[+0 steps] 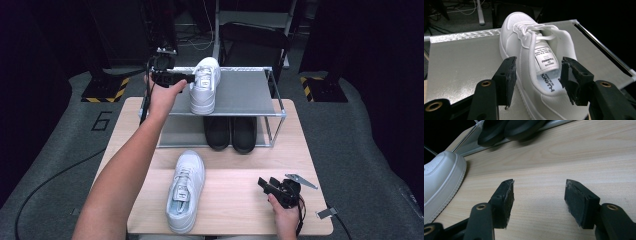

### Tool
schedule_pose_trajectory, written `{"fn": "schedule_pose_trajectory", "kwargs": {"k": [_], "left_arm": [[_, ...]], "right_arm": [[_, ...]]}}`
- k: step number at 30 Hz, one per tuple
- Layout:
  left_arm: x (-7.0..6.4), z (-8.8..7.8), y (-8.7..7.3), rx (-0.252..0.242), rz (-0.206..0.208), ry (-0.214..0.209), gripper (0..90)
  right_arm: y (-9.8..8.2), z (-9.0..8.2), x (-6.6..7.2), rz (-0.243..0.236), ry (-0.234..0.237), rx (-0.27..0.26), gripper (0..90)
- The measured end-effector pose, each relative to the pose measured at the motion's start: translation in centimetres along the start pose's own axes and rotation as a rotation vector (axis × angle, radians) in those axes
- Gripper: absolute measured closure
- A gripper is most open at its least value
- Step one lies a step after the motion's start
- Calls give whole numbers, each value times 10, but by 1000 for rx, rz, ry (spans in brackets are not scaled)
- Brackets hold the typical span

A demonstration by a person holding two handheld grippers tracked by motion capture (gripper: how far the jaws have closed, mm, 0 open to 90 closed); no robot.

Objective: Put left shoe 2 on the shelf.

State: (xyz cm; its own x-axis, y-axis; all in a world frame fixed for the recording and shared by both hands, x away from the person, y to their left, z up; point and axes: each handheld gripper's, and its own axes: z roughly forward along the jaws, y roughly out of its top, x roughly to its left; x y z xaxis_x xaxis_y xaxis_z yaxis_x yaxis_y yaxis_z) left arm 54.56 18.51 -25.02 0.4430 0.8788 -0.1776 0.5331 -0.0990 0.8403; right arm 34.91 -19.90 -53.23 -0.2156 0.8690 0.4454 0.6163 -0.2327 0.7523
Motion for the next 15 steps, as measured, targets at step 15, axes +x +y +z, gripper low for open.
{"fn": "schedule_pose_trajectory", "kwargs": {"k": [15], "left_arm": [[7,-37,-28,19,80,-20,475]], "right_arm": [[3,-1,9,-68,0,2,411]]}}
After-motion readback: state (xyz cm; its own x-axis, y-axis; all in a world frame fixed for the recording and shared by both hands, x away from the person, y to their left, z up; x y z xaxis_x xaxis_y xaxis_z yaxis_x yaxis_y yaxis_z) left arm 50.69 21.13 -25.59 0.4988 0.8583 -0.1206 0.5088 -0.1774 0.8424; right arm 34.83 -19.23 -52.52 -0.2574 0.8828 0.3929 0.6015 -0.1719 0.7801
